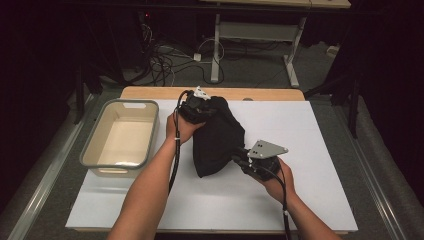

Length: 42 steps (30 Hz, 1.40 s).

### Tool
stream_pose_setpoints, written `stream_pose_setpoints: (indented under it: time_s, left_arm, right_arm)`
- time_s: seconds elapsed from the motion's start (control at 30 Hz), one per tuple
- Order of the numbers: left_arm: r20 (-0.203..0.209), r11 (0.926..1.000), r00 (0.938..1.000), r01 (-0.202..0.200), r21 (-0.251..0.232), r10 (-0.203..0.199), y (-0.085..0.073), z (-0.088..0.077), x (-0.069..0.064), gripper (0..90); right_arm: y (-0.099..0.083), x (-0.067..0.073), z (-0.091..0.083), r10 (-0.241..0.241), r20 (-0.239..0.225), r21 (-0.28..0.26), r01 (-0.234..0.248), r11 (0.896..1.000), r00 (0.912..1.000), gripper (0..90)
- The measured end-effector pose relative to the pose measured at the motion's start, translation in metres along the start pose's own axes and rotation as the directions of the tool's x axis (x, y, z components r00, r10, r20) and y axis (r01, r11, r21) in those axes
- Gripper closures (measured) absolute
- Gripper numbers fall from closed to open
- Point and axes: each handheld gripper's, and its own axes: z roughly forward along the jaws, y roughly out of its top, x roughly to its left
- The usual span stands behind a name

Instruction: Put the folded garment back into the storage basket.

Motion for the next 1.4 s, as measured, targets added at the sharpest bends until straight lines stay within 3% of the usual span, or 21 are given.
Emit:
stream_pose_setpoints:
  time_s: [0.17, 0.5, 0.8, 1.07, 1.13, 1.3, 1.33, 1.4]
  left_arm:
    - [-0.028, 1.0000, 0.9996, 0.004, -0.007, -0.005, -0.003, -0.015, 0.006, 74.0]
    - [-0.080, 0.9999, 0.9967, -0.013, -0.003, 0.012, -0.011, -0.052, 0.019, 74.0]
    - [-0.142, 0.9997, 0.9896, 0.022, -0.003, -0.023, -0.026, -0.086, 0.039, 73.9]
    - [-0.206, 0.9987, 0.9774, 0.050, 0.003, -0.048, -0.035, -0.120, 0.057, 73.9]
    - [-0.233, 0.9988, 0.9715, 0.048, 0.008, -0.045, -0.038, -0.128, 0.062, 73.8]
    - [-0.270, 0.9962, 0.9595, 0.086, 0.013, -0.080, -0.050, -0.142, 0.078, 73.8]
    - [-0.284, 0.9954, 0.9551, 0.094, 0.017, -0.086, -0.054, -0.144, 0.081, 73.8]
    - [-0.307, 0.9946, 0.9481, 0.099, 0.033, -0.084, -0.058, -0.146, 0.087, 73.8]
  right_arm:
    - [0.008, 0.005, 0.005, 0.009, -0.019, -0.031, -0.010, 0.999, 0.9998, 68.8]
    - [0.036, 0.022, 0.016, -0.046, -0.052, -0.078, 0.042, 0.996, 0.9976, 68.8]
    - [0.062, 0.041, 0.037, -0.063, -0.087, -0.125, 0.051, 0.991, 0.9943, 68.7]
    - [0.089, 0.060, 0.054, -0.085, -0.126, -0.160, 0.064, 0.985, 0.9884, 68.7]
    - [0.097, 0.065, 0.060, -0.091, -0.135, -0.174, 0.067, 0.982, 0.9867, 68.7]
    - [0.108, 0.077, 0.078, -0.098, -0.165, -0.171, 0.069, 0.983, 0.9815, 68.7]
    - [0.112, 0.082, 0.088, -0.087, -0.189, -0.171, 0.055, 0.984, 0.9782, 68.6]
    - [0.114, 0.085, 0.091, -0.088, -0.190, -0.168, 0.056, 0.984, 0.9777, 68.7]
